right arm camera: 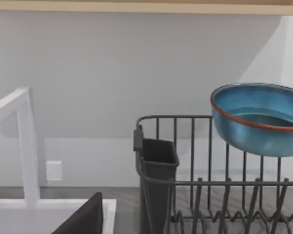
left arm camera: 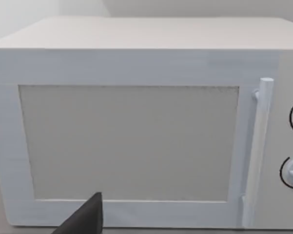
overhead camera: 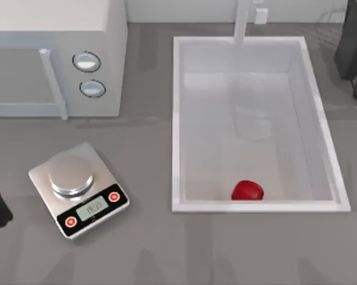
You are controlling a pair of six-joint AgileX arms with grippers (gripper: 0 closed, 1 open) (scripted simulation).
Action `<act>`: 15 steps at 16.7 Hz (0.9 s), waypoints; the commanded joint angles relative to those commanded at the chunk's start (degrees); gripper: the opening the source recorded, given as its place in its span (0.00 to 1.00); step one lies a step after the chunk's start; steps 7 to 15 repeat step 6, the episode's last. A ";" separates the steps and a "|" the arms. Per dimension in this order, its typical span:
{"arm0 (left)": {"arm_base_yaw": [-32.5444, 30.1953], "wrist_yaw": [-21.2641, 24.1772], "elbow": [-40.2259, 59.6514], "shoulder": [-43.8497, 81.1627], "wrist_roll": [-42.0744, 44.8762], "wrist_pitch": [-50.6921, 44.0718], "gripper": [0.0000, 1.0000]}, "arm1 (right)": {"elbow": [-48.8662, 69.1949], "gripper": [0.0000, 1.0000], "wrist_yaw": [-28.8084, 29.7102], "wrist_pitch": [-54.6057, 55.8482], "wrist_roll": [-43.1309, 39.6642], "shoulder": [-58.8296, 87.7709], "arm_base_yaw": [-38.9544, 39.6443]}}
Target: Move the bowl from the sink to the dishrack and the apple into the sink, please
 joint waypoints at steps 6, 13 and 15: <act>0.00 0.00 0.00 0.00 0.00 0.00 1.00 | -4.42 1.00 -2.56 -7.99 1.02 -6.09 -0.57; 0.00 0.00 0.00 0.00 0.00 0.00 1.00 | -4.42 1.00 -2.56 -7.99 1.02 -6.09 -0.57; 0.00 0.00 0.00 0.00 0.00 0.00 1.00 | -4.42 1.00 -2.56 -7.99 1.02 -6.09 -0.57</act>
